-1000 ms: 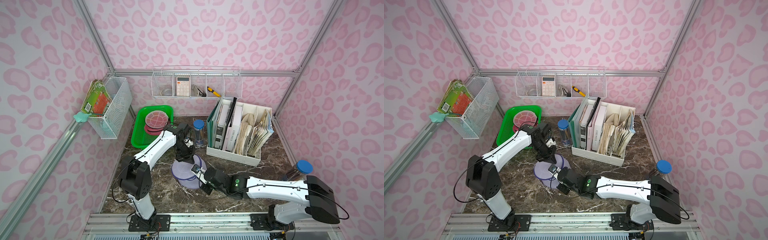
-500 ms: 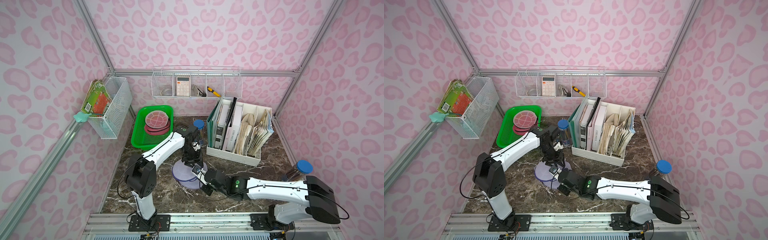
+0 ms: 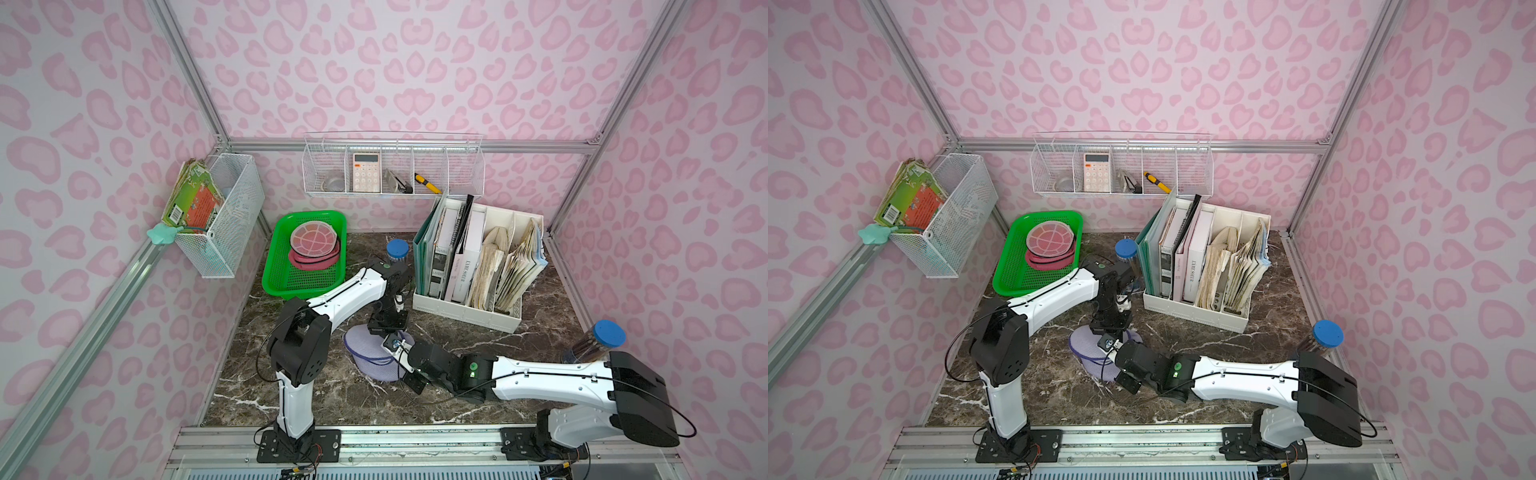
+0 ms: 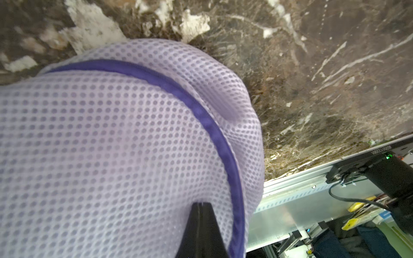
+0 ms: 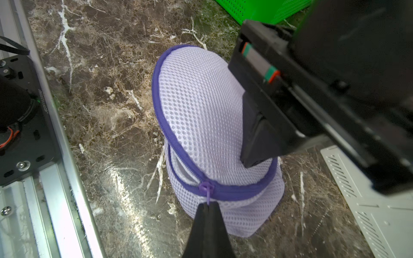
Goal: Turn the laundry bag inside out
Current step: Zip the zipper on the laundry bag.
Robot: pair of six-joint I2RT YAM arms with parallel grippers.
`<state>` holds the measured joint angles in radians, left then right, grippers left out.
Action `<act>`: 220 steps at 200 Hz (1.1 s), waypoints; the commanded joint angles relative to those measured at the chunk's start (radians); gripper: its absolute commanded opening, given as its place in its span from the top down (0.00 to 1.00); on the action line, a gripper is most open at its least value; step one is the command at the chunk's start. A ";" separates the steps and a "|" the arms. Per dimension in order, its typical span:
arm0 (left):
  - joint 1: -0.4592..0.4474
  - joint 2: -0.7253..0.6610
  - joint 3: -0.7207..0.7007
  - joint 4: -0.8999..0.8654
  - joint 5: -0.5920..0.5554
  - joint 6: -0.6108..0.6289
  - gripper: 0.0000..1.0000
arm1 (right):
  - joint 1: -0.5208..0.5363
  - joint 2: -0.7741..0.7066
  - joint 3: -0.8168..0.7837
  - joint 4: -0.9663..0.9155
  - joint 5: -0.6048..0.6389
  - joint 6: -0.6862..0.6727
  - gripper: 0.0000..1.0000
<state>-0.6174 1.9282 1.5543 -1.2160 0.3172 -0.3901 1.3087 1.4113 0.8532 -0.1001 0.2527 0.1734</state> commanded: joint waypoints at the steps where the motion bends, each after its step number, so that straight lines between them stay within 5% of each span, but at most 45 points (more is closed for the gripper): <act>1: 0.015 0.000 -0.003 -0.016 -0.046 -0.023 1.00 | 0.006 -0.001 -0.009 0.020 0.019 0.024 1.00; 102: 0.258 -0.078 -0.046 0.044 -0.028 -0.141 1.00 | 0.053 -0.005 -0.067 0.032 0.054 0.092 1.00; 140: 0.258 -0.094 -0.047 0.058 0.083 -0.129 1.00 | 0.057 -0.006 -0.083 0.055 0.065 0.099 1.00; 177: 0.191 -0.108 -0.023 -0.004 0.064 -0.152 0.69 | 0.056 0.001 -0.089 0.082 0.082 0.081 1.00; 220: 0.122 -0.113 -0.013 -0.058 0.061 -0.190 0.58 | 0.058 0.002 -0.108 0.107 0.088 0.077 1.00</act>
<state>-0.4721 1.8160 1.5276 -1.2118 0.3733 -0.5549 1.3640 1.4109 0.7513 -0.0349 0.3214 0.2565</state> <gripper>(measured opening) 0.417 0.049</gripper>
